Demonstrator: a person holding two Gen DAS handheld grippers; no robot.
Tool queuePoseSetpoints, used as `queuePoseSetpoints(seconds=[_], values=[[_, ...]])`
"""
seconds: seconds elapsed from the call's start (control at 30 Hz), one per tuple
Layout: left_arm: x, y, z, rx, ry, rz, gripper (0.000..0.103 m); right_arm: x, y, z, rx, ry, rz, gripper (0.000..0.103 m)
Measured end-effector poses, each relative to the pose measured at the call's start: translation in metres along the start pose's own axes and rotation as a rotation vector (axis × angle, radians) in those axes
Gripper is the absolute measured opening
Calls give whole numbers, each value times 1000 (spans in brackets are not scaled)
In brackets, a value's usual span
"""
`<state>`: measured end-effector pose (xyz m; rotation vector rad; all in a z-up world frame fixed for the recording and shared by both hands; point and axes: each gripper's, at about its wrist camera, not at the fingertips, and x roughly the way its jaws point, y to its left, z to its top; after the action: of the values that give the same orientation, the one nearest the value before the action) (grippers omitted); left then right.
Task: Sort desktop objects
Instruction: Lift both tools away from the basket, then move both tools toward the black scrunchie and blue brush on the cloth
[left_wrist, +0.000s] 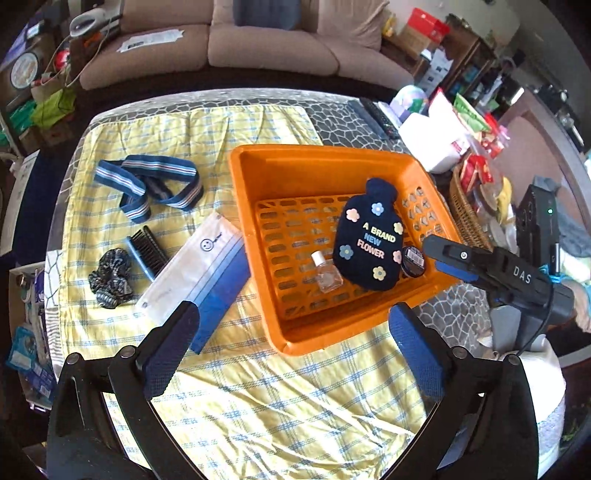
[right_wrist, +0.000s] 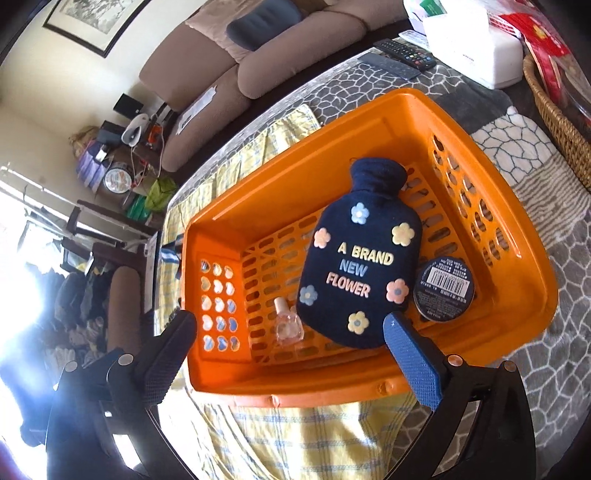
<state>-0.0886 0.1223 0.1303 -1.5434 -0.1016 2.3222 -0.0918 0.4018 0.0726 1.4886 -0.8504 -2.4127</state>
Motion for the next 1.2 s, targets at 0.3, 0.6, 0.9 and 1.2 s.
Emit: queuePoseSetpoints(seconds=[0.3,0.6,0.9,1.2], values=[[-38,31,-33,-31,-59,71,103,3,40,-47,-106,31,-4,103],[-60,51,-58,-30,-96,134,103,5,80,-79,-207,32,-45,103],[-68,93,-62,-96,-94,107,103,24,114,-90,-252,61,-14,103],[-62,181,-63,-273,-90,64,103,40,163,-87,-331,76,93,103]])
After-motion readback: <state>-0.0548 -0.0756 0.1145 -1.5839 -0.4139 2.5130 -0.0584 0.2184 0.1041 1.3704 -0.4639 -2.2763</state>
